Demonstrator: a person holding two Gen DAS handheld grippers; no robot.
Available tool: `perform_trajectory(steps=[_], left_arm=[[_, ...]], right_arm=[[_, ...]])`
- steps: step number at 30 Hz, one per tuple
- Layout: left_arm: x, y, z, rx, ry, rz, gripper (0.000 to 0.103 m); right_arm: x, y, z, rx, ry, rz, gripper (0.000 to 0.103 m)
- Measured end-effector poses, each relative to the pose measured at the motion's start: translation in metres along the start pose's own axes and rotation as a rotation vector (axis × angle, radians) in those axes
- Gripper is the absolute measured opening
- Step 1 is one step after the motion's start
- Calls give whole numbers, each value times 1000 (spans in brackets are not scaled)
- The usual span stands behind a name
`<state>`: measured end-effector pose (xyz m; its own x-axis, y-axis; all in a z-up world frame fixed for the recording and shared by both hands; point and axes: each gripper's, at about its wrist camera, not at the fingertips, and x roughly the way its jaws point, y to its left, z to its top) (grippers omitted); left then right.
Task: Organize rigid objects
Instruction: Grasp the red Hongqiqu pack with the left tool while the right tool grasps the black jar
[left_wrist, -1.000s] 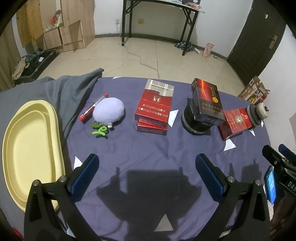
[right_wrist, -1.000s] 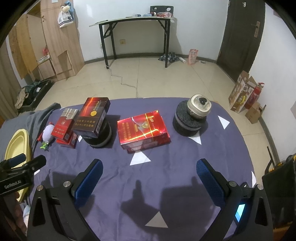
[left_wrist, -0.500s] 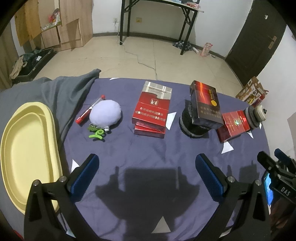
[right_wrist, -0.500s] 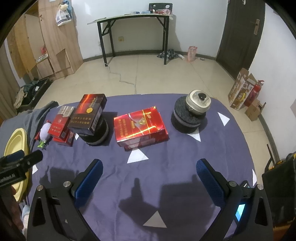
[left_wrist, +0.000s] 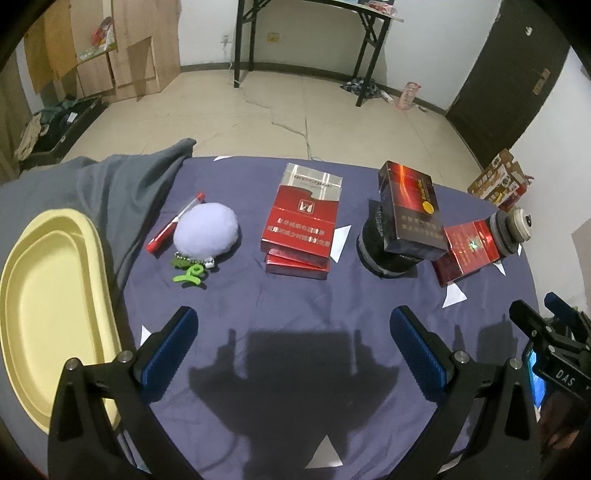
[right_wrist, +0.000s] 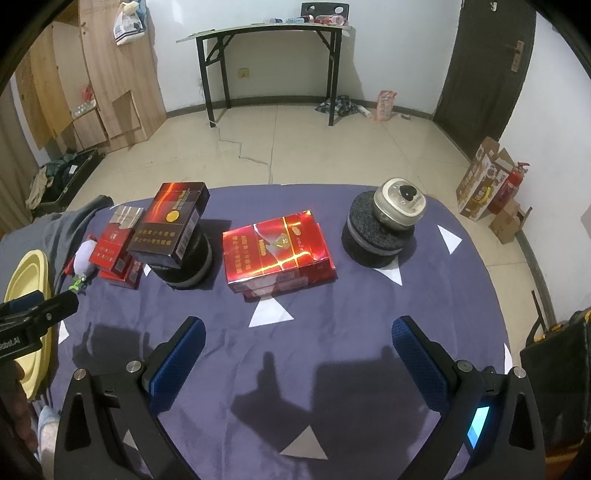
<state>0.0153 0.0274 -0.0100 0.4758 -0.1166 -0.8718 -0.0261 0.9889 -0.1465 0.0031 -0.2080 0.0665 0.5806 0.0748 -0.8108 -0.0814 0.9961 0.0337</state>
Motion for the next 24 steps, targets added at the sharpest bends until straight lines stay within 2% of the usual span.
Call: perform_trajectory(steps=[4,7,11,16,20,24], left_arm=[[1,6,9,-5,-4,1,103],[2,14,22,-5,-19,1,103],[16,5,41,67,11,6,103],[40,-7,60,140,36,6,103],[57,-8,69,140,43,-3,103],[76,-16,69,184,72,24,100]], right_arm=[[3,-4,-1,10,-13,12,103],[2,-16,-2,32,-58,36,103],[12,-59,0,105,-130,60,103],[36,-92,24,100,-130,34,103],[56,-105,46,79,-120,16,103],[72,-107,58,66,-124,63,103]])
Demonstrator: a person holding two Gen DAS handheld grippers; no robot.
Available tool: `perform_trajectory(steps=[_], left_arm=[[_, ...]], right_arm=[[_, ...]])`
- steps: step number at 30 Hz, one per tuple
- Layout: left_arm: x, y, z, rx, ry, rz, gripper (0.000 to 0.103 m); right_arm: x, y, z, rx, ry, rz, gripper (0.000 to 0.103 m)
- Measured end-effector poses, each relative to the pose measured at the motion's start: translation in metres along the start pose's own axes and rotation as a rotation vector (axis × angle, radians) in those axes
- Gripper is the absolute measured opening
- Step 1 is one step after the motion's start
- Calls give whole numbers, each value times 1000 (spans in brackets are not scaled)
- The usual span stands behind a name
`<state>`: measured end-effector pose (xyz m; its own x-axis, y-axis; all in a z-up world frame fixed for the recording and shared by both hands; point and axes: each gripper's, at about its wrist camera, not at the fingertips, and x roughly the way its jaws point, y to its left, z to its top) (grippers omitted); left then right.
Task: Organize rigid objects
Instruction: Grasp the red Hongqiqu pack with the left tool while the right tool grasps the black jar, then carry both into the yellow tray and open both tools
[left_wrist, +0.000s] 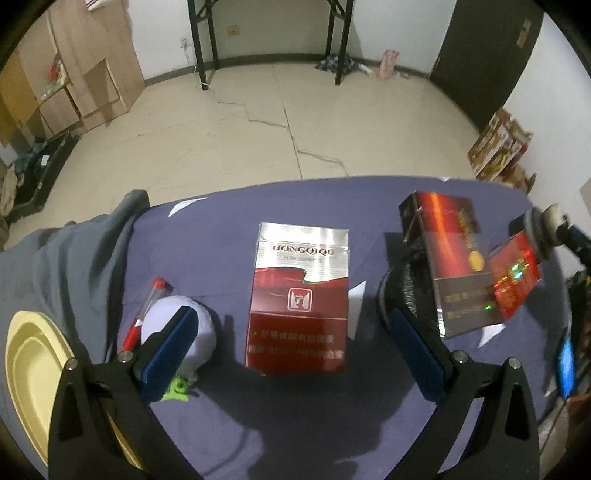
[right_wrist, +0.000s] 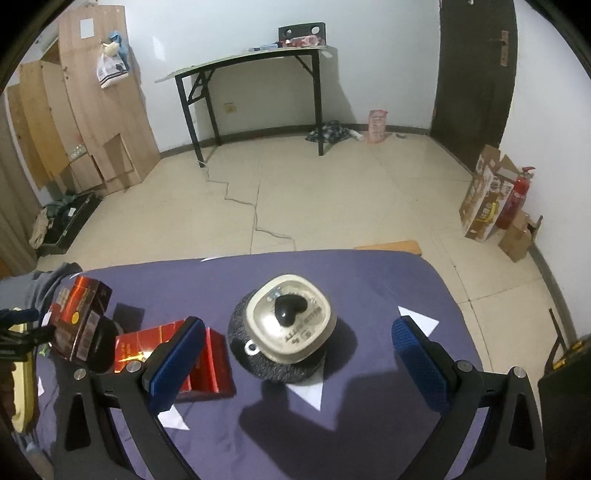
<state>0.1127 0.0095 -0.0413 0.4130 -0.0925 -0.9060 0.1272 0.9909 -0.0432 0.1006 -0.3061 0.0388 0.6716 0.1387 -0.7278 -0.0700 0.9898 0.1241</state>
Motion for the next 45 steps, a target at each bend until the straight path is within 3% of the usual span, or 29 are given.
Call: perform_trajectory(steps=[6,9,10,13,21,25,30,34,40,45], left_arm=[[11,-6,2,27,17,-15,82],[18,0,4,-1,33,-38,68],[21,3,4,-17,41,-44,58],[20,2,2,-29,27,-65,58],[-10,8,1,-7,-33,-90,58],[-34,24,0,-41,-64,-119,58],[-81,58,-7,-67,-111,-102,58],[-128,125,-26,-153,-139,-28,58],[-191,235,-87,-325,-153,113,58],[-170,296,-144,-422,-54,173,58]], right_arm=[[11,-12,2,17,-7,41,91],[11,-13,-1,-9,-18,56,72],[10,-13,-2,-18,-17,57,67],[10,-14,-4,-34,-24,69,52],[-6,-28,-18,-38,-72,81,52],[-23,-32,-25,-20,-127,81,52],[-41,-17,-27,-55,-151,101,52],[-66,30,-30,-125,-179,225,52],[-89,177,-55,-345,-145,535,52],[-85,316,-114,-536,-26,746,51]])
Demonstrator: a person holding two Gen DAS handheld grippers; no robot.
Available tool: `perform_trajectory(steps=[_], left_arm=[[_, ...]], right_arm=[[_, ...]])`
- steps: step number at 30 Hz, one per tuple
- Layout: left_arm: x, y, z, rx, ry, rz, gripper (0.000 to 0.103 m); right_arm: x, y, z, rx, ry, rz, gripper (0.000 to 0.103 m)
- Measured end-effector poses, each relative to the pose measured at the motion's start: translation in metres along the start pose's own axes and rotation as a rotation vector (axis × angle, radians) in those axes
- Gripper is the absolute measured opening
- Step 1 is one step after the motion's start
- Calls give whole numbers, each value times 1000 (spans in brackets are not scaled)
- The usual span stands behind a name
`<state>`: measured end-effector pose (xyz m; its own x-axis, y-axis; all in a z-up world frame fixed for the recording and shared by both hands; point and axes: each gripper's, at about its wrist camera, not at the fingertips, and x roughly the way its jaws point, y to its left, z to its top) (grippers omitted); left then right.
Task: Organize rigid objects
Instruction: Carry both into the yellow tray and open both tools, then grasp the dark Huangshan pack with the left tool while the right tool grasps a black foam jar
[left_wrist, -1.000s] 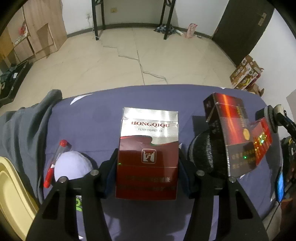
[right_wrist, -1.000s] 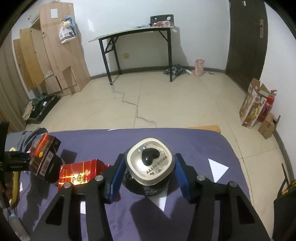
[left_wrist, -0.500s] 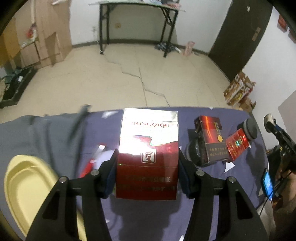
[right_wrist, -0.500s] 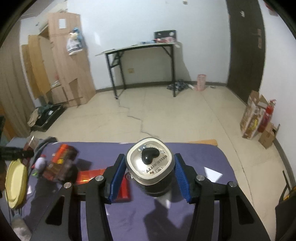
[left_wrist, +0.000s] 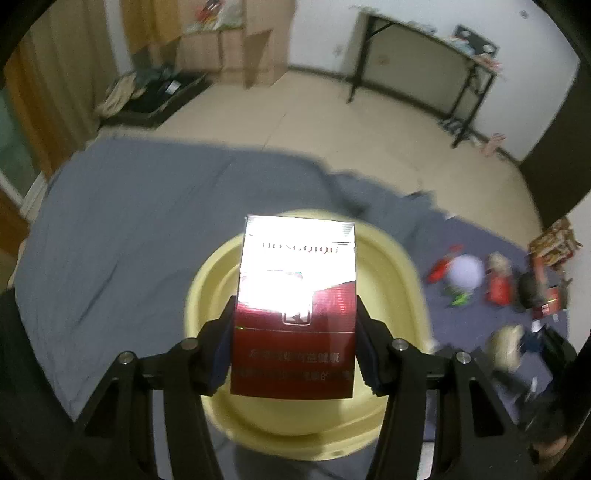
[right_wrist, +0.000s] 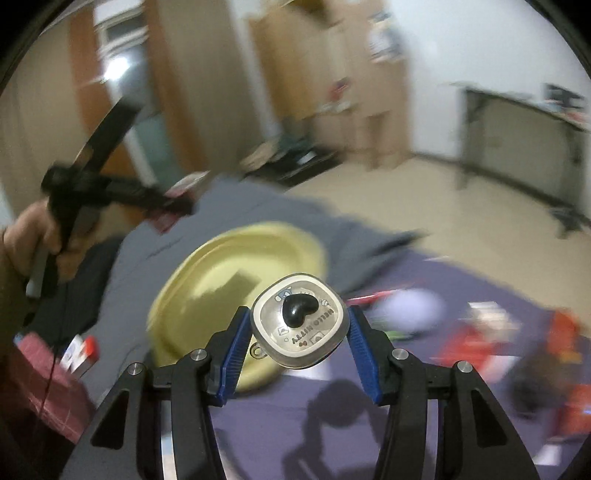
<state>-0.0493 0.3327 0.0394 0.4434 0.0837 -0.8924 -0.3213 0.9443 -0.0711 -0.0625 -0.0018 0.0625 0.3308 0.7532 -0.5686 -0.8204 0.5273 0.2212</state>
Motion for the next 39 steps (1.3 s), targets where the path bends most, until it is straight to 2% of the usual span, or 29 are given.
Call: perform_trajectory(steps=[2,5,7,9,12,15,21,22,23,24,25,26,28,31,32,34,35,39], left_arm=[[27,11,-12,5,23,-9,58],[68,21,-21,-24,64,-50,58],[91,24,-23,-48,95,-47,58],[107,22,-22,-22,118,-18,58],[122,23,-22,-24,140,-24,58],[130,21,-25,2,135,-15,58],[123,25,-15,10,130,-7,58],[115,26,-13,1,113,-14,60],[104,24,-9,-8,88,-31,71],[91,23,-18,-9,71,-37,80],[77,16,-14,-5,38,-55,97],[67,10,-10,7,14,-68,103],[47,-19,-1,61,-31,-107,103],[35,-70,11,133,-33,-182,103],[34,-89,14,158,-30,-210,103],[37,-133,12,210,-7,-258,103],[43,-154,11,238,14,-278,103],[64,-249,1,314,117,-344,103]], right_arm=[[42,38,-4,-58,77,47,51],[100,85,-15,-162,194,55,51],[121,103,-20,-216,234,46,51],[147,120,-21,-255,275,28,51],[175,140,-15,-265,312,-7,51],[198,142,-17,-255,352,-22,51],[213,153,-19,-253,332,-20,52],[211,152,-20,-246,333,-16,55],[205,143,-19,-228,332,-16,62],[200,138,-18,-213,320,-16,81],[199,129,-16,-191,299,-10,96],[186,120,-12,-156,261,-6,99],[154,99,-1,-74,179,-22,102],[93,45,7,73,57,-115,103],[62,16,5,140,12,-188,103],[26,-24,-3,222,-32,-287,103],[-1,-58,-12,276,-44,-380,103],[-85,-153,-57,421,-68,-626,103]])
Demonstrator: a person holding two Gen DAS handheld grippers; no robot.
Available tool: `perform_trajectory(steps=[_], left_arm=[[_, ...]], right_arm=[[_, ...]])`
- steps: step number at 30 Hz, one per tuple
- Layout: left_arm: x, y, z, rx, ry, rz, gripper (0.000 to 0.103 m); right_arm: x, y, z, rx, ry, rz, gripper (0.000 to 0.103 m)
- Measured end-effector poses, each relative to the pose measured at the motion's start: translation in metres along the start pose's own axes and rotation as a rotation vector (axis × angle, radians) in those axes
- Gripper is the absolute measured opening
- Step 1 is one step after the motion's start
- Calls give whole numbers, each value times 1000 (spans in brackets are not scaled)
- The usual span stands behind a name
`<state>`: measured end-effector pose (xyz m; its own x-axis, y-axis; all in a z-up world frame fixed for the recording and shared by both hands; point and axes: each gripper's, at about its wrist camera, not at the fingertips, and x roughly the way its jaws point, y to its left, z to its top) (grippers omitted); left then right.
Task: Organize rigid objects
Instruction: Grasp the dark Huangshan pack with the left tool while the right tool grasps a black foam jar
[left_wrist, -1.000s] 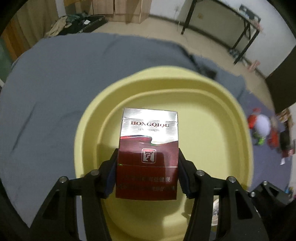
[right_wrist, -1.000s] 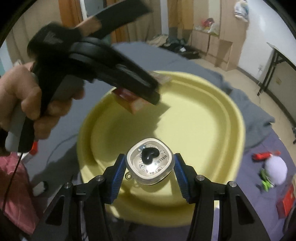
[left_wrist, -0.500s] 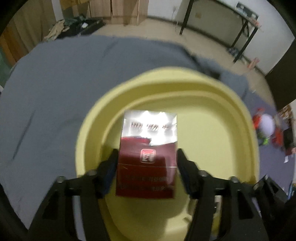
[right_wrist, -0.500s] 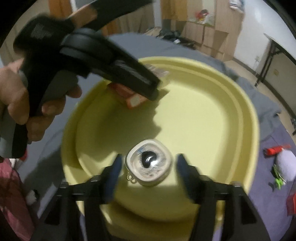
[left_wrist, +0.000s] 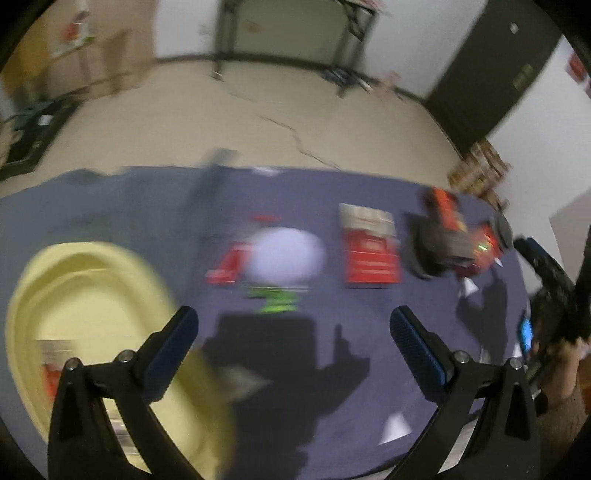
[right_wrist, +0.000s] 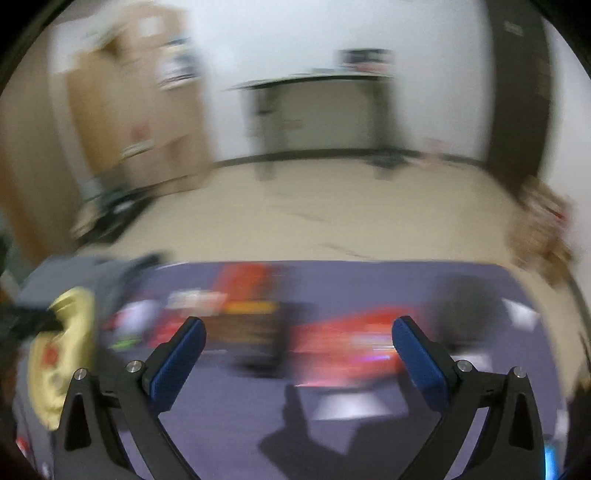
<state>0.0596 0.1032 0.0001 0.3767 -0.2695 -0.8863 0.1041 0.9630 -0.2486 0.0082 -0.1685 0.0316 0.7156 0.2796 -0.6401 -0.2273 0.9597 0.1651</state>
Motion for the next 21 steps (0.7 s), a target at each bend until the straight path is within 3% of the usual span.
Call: perform_trajectory(steps=[3,5,10,15,19,21], left_arm=[[20,-52,18,44,48,-52,103],[31,-85,33,82,41,-31,103],[63,-126,67,56,72,6,103],[87,-146,76,82,82,57,103],[106,-150,77,82,89,101,102],[111,-152,78,93,81,90,93]], right_arm=[[-5,-79,-2,117,14,-92,103],[0,-115,-3,141,50,-125,103],[29,-134,4,127,115,-93,103],[33,-146,19,118,129,-57,103],[38,-186,31,101,132,-53,103],[50,-191,34,106,146,-46,103]])
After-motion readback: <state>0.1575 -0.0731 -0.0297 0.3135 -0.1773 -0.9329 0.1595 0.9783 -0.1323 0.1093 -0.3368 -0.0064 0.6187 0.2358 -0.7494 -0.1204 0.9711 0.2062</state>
